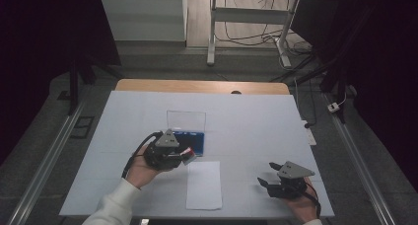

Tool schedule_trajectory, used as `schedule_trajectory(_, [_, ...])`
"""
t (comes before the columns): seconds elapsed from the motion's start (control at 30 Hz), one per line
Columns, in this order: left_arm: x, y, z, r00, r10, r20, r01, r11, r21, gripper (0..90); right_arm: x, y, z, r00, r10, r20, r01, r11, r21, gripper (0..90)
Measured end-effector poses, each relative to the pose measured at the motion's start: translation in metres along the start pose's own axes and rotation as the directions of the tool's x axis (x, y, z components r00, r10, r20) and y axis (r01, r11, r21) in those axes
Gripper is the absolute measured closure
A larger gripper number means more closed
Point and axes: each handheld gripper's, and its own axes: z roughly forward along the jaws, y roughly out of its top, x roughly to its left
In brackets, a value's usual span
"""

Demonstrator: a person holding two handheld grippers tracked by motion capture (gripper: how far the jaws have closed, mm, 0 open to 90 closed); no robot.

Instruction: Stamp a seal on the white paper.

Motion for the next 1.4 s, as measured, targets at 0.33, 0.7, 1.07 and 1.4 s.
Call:
schedule_trajectory(0.33, [-0.011, -0.001, 0.006, 0.9992, 0.023, 0.032, -0.023, 0.9997, 0.007, 69.6, 0.001, 0.0, 0.001, 1.0, 0.002, -0.003, -0.002, 1.0, 0.001, 29.7])
schedule_trajectory(0.7, [-0.02, 0.0, 0.013, 0.9973, 0.043, 0.059, -0.044, 0.9988, 0.021, 69.6, 0.001, 0.0, 0.002, 1.0, 0.0, -0.005, 0.0, 1.0, 0.004, 29.7])
schedule_trajectory(1.07, [-0.032, 0.001, 0.027, 0.993, 0.074, 0.093, -0.079, 0.9957, 0.049, 69.6, 0.001, -0.001, 0.002, 1.0, -0.003, -0.006, 0.003, 1.0, 0.009, 29.7])
schedule_trajectory(1.4, [-0.039, 0.002, 0.037, 0.9895, 0.094, 0.109, -0.103, 0.9919, 0.074, 69.6, 0.0, -0.001, 0.002, 1.0, -0.003, -0.006, 0.003, 1.0, 0.016, 29.7])
